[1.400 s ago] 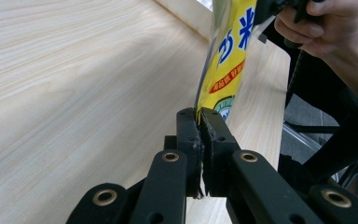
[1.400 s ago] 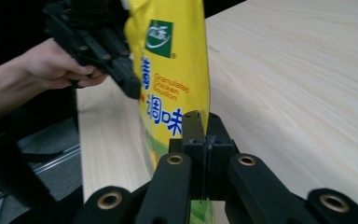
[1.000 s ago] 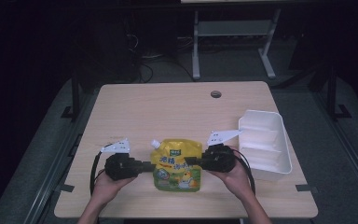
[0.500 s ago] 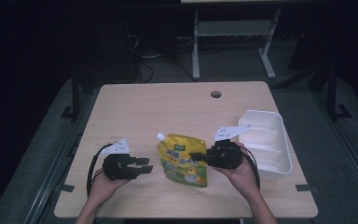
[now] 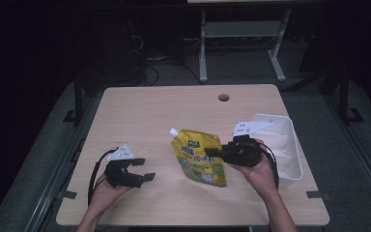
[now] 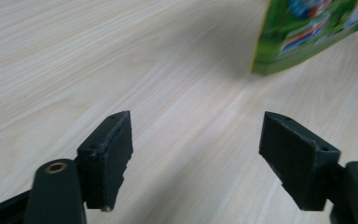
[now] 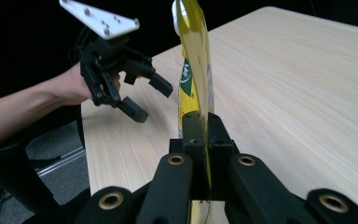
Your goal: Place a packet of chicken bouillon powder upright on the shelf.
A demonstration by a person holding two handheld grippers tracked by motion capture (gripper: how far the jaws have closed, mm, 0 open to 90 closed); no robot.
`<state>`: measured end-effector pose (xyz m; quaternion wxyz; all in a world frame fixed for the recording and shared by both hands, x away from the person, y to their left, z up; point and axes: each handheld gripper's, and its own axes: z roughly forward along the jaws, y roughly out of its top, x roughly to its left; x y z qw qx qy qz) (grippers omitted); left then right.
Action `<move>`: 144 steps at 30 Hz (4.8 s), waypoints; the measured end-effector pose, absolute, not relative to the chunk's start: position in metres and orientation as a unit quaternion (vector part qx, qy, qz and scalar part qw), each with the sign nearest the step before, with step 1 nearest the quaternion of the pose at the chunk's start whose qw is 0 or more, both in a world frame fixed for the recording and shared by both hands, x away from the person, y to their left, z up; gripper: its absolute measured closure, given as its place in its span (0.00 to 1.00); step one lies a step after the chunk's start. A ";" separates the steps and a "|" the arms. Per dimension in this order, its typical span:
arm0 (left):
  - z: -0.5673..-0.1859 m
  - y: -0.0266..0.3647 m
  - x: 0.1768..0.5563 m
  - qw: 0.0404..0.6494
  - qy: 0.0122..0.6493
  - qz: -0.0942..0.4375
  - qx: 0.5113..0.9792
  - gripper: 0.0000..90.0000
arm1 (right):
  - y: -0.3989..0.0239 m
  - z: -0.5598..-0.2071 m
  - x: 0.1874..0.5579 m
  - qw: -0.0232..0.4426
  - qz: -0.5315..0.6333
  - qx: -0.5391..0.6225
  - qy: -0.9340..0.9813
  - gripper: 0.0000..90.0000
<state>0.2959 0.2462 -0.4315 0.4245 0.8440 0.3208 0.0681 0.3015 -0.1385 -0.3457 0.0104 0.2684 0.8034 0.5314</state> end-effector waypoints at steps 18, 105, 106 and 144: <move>-0.434 0.253 0.299 0.411 0.346 0.080 0.840 0.27 | -0.191 -0.299 0.311 0.045 0.529 0.290 0.796 0.99; -0.434 0.247 0.298 0.410 0.336 0.085 0.844 0.27 | -0.309 -0.343 0.309 0.070 0.521 0.415 0.743 0.96; -0.434 0.247 0.298 0.410 0.336 0.085 0.844 0.27 | -0.309 -0.342 0.309 0.072 0.517 0.416 0.744 0.95; -0.438 0.243 0.299 0.396 0.338 0.083 0.850 0.23 | -0.341 -0.348 0.284 0.088 0.470 0.423 0.769 0.98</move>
